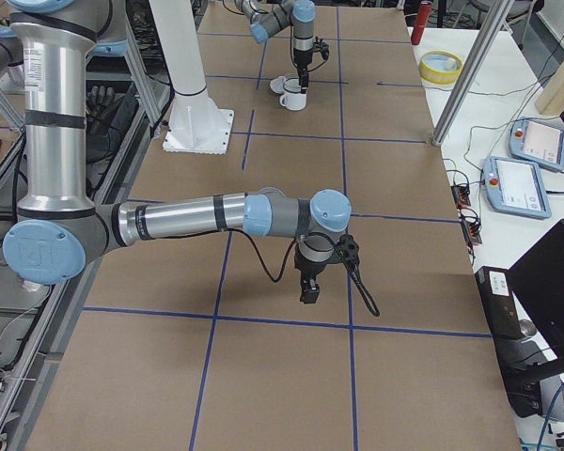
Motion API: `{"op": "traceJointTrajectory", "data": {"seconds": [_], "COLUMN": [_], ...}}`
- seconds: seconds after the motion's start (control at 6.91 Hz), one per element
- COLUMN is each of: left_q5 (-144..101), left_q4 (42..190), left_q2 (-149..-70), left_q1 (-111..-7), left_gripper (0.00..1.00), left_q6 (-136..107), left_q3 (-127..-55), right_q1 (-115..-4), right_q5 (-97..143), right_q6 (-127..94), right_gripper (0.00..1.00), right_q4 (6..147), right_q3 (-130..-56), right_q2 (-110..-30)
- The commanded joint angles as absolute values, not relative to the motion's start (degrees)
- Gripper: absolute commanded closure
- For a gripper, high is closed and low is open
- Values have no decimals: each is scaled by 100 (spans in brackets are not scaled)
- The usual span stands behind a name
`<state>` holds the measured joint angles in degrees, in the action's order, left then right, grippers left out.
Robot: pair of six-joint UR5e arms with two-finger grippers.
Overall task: Remove funnel from cup
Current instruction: 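Move the left gripper over the glass funnel in the white mug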
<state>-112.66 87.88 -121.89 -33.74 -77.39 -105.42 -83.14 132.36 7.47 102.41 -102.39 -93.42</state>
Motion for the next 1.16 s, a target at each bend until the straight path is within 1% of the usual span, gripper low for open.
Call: {"op": "traceJointTrajectory", "data": {"seconds": [0.0,0.29,1.01], "left_q5": [-11268,-11276,-11285], "left_q4": [8571,8351,8358], "left_q2": [-12199,-12190,-12190], "left_q1": [-3375,-3358,-3226], "left_gripper": [41,41,41], "left_q6": [-7734,-7743,-7743], "left_q3": [-10634,-10880,-10820], "right_q1": [-8314,-8314,-8314], "right_q5": [13236,13236,13236], "right_q6": [747,747,747], "right_gripper": [0,0,0], "right_q4": [10239,10239,10239], "right_q3": [-10239,-10239,-10239], "right_q2": [-9343,-9343,-9343]}}
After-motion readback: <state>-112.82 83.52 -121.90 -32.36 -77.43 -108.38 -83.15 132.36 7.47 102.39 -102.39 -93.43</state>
